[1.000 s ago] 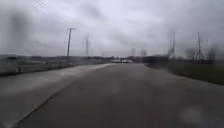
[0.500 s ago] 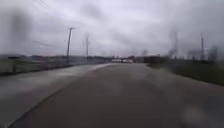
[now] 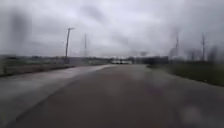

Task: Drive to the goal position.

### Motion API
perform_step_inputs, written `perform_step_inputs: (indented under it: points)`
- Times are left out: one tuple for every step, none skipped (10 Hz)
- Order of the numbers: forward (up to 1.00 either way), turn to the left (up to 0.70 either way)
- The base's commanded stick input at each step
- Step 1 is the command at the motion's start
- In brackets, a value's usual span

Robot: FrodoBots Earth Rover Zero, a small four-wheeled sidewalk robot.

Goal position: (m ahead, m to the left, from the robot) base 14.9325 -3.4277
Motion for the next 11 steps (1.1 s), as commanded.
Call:
perform_step_inputs:
  points:
    - [1.0, -0.2]
    - [1.0, -0.32]
    - [1.0, -0.11]
    - [1.0, -0.02]
    - [1.0, -0.11]
    - [1.0, -0.33]
    - [1.0, -0.27]
    - [1.0, -0.08]
    - [1.0, -0.01]
    - [1.0, -0.01]
    - [1.0, -0.01]
